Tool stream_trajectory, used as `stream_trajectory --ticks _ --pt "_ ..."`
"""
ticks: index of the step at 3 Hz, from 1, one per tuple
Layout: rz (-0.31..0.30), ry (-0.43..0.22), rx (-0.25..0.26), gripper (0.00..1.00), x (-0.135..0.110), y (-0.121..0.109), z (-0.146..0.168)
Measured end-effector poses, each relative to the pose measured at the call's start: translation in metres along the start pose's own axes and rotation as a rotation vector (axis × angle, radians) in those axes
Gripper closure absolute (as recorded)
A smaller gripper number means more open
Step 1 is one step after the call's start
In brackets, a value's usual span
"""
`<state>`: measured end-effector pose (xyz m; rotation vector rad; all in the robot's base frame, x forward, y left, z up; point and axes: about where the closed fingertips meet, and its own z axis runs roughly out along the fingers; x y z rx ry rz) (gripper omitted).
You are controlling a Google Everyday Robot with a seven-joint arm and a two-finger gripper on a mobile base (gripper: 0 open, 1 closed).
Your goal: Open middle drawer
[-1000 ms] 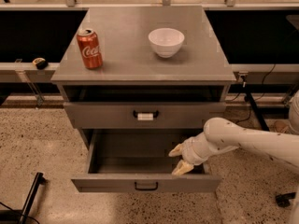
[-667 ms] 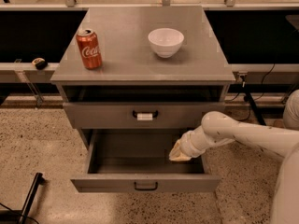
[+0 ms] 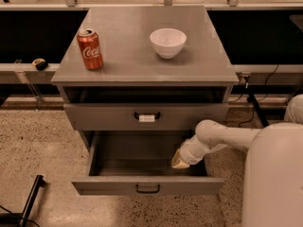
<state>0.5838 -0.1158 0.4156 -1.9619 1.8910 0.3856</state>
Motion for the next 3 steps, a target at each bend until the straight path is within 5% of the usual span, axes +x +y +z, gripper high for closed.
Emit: stream_trajectory --ticks 3 --pt "-0.071 0.021 -0.193 1.00 -0.017 0.074 0.010"
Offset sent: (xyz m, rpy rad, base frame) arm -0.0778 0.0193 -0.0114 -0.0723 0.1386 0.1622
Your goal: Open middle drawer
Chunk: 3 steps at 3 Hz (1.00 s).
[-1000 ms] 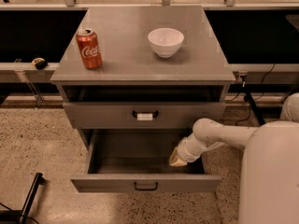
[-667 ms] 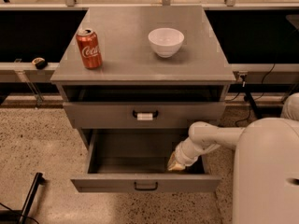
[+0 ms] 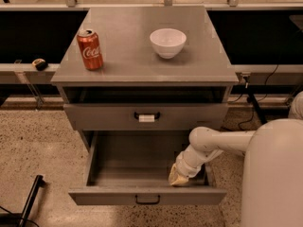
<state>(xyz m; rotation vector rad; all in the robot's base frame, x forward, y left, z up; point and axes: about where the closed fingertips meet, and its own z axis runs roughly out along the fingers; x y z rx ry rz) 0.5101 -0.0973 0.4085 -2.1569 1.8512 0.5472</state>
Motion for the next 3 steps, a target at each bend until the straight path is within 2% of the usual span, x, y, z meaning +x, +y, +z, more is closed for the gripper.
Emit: stream_trajectory --ticks 1,2,3 --pt "-0.013 -0.044 -0.062 1.00 -0.010 0.026 -0.007" --pt "0.006 -0.123 -0.131 1.00 -0.020 0.061 -0.014" --pt "0.035 -0.180 -0.150 1.00 -0.023 0.082 -0.022"
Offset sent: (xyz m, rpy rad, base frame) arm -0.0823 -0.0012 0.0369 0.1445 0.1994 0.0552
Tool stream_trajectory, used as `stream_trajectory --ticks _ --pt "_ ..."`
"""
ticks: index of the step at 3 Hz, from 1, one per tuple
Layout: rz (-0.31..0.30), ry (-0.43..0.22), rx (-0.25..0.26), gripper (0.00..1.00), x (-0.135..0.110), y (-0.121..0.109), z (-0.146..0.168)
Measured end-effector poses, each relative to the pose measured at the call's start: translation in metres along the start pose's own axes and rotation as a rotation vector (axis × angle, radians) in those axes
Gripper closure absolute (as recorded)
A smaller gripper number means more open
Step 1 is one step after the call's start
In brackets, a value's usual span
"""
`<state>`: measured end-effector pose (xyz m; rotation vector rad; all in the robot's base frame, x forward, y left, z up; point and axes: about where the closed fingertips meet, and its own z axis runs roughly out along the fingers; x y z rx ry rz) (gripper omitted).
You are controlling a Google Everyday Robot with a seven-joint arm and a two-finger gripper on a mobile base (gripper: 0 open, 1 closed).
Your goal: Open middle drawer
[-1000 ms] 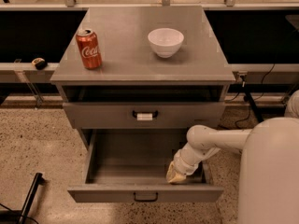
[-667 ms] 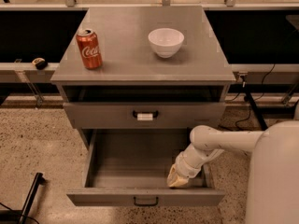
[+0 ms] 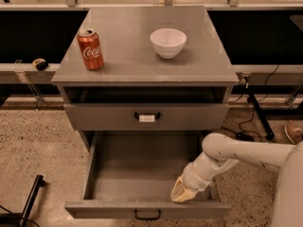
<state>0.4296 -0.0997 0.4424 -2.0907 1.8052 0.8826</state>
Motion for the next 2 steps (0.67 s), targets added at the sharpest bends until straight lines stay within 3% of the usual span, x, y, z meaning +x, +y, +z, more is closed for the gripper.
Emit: stream_trajectory --ticks 1,2 --pt "-0.065 -0.184 0.157 0.96 -0.032 0.004 -0.032" --pt "-0.069 -0.173 0.171 0.73 -0.019 0.010 -0.035"
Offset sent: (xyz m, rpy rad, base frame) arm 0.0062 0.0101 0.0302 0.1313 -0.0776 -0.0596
